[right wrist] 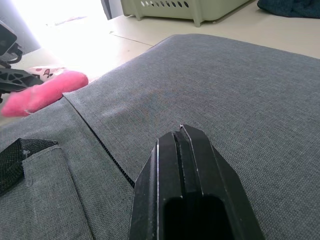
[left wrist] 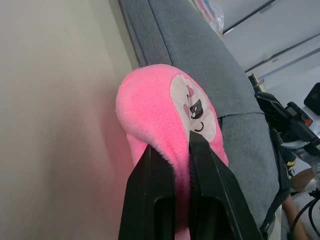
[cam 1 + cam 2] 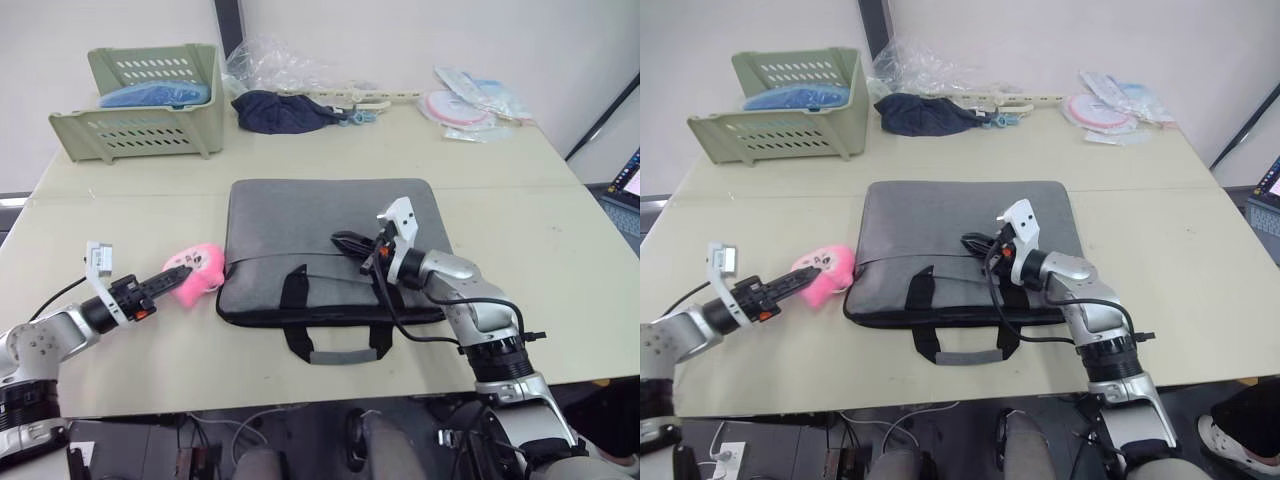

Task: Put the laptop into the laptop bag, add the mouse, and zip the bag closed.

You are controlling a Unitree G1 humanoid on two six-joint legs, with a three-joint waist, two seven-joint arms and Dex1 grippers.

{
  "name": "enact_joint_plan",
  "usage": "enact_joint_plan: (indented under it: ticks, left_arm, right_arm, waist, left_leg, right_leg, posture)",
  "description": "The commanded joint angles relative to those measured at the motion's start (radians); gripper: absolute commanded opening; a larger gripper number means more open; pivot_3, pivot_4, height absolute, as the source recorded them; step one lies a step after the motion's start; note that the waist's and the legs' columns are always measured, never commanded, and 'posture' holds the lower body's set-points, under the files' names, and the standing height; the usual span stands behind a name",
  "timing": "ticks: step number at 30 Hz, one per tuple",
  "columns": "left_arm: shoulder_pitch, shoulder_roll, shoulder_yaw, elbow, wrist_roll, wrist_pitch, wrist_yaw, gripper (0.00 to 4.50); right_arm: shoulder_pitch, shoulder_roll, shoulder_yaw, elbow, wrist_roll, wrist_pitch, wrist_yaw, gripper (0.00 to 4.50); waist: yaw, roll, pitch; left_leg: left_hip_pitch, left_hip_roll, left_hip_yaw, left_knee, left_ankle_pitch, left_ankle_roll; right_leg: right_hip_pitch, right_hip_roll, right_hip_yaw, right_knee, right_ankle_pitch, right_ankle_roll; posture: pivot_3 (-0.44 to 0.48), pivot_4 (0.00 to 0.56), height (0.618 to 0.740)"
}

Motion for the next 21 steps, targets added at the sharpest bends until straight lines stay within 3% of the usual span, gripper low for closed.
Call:
enact_joint_plan:
  ticks: [1,21]
  left_arm:
    - [0.057,0.051,0.054,-0.059,-0.036,0.03,-0.034,0.02]
    - [0.225,0.045,0.064,-0.253,-0.138,0.129,-0.051,0.02]
  right_arm:
    - [0.064,-0.007,0.042,0.066,-0.052,0.061,-0.023,0.0]
    - [0.074,0.0,0.055,0.112,-0.073,0.049,-0.026,0.0]
  waist:
    - [0.0,0.0,0.0]
    - [0.0,0.002,0.0]
  left_leg:
    - [0.0,0.0,0.0,0.0,0.0,0.0]
    - [0.0,0.001,0.0,-0.002,-0.001,-0.001]
  right_leg:
    - [0.0,0.0,0.0,0.0,0.0,0.0]
    - [-0.001,0.0,0.0,0.0,-0.001,-0.002]
  posture:
    - [0.0,0.15,0.74]
    - [0.0,0.15,0.74]
